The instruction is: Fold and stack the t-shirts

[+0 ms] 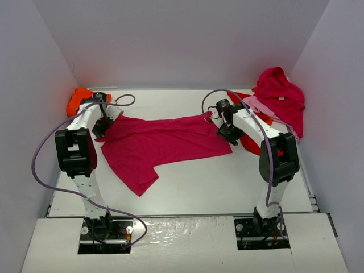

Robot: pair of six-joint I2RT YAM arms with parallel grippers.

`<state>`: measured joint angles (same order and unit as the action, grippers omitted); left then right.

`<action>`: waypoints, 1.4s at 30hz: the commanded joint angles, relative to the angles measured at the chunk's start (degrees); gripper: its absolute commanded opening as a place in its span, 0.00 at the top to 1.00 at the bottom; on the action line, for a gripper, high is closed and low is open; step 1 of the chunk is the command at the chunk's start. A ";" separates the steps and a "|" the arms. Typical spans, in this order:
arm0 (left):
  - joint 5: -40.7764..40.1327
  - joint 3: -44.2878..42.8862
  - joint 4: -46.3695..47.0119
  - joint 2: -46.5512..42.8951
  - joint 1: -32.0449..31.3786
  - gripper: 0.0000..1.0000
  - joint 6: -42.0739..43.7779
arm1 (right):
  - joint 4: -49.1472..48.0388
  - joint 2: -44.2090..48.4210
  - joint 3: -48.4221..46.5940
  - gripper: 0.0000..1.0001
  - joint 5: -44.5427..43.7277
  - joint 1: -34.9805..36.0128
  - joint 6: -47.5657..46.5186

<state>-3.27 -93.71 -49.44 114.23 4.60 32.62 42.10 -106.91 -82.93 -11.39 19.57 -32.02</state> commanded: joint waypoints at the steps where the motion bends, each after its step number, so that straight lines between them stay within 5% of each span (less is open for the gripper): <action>1: 0.09 -4.92 -2.70 -4.43 -0.92 1.00 -0.21 | -0.79 -2.47 -5.51 0.59 3.89 3.15 -2.98; 16: -1.30 -4.65 -1.19 -3.84 -3.99 1.00 -2.19 | -2.19 -23.20 -22.82 0.71 -10.41 9.92 -8.67; 22: -1.94 -3.13 0.15 -4.33 -5.93 1.00 -1.69 | -11.86 -24.20 -17.68 0.70 -24.53 13.49 -10.03; 42: -2.68 2.48 3.61 -7.21 -6.01 1.00 -0.50 | -19.89 -25.38 -14.24 0.67 -31.64 21.37 -8.66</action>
<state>-4.79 -91.45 -46.93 112.95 -1.43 31.31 24.69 -132.37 -95.55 -38.30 41.06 -40.80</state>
